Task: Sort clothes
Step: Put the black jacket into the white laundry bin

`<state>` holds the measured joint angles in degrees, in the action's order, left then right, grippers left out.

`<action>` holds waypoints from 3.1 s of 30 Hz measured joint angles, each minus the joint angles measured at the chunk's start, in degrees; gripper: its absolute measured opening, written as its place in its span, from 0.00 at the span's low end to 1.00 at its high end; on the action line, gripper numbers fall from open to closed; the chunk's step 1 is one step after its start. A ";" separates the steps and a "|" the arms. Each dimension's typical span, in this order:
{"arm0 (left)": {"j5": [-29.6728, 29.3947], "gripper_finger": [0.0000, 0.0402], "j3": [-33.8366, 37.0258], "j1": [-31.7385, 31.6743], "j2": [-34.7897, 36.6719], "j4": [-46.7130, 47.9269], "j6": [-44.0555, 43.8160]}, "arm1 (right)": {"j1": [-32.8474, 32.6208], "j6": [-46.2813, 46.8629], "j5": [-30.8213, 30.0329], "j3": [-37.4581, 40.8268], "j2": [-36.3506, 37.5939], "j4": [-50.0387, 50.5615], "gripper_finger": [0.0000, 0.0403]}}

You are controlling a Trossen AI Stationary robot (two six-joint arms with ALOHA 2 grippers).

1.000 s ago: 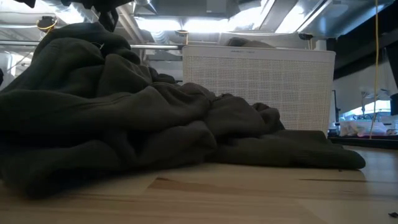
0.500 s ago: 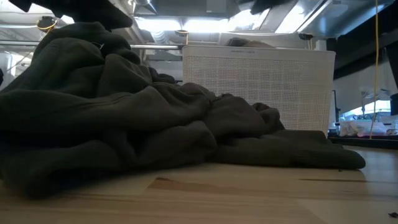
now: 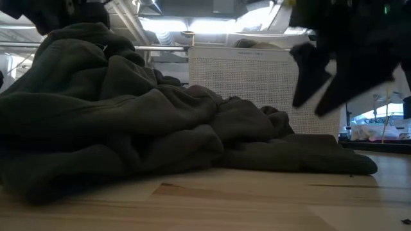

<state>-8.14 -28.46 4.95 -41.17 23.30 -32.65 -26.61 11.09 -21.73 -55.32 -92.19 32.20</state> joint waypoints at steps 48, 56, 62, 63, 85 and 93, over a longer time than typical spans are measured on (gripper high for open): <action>12.65 0.00 3.88 -5.55 -26.81 -43.73 3.94 | 8.99 -24.34 5.44 -35.21 -29.37 -14.81 0.71; 12.52 0.00 3.29 -5.54 -17.14 -42.63 5.58 | 13.13 -15.03 12.51 -36.37 -35.09 -9.93 0.71; 8.25 0.00 1.76 -4.80 -8.57 -42.96 5.89 | 13.84 -12.81 14.14 -36.73 -38.92 -9.11 0.69; 7.37 0.00 1.76 -4.42 -7.41 -42.91 6.19 | 13.84 -12.78 14.17 -36.73 -39.31 -9.30 0.67; 4.02 0.00 1.76 2.84 1.40 -43.07 16.44 | 9.28 -12.65 23.41 -35.91 -34.70 -1.84 0.09; 2.09 0.00 1.77 3.34 2.49 -42.63 17.84 | 6.10 -12.61 21.12 -35.54 -20.92 4.62 0.09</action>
<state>-6.05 -26.69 8.29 -38.68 -19.34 -14.81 -20.51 -1.52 -0.61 -90.86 -113.11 36.82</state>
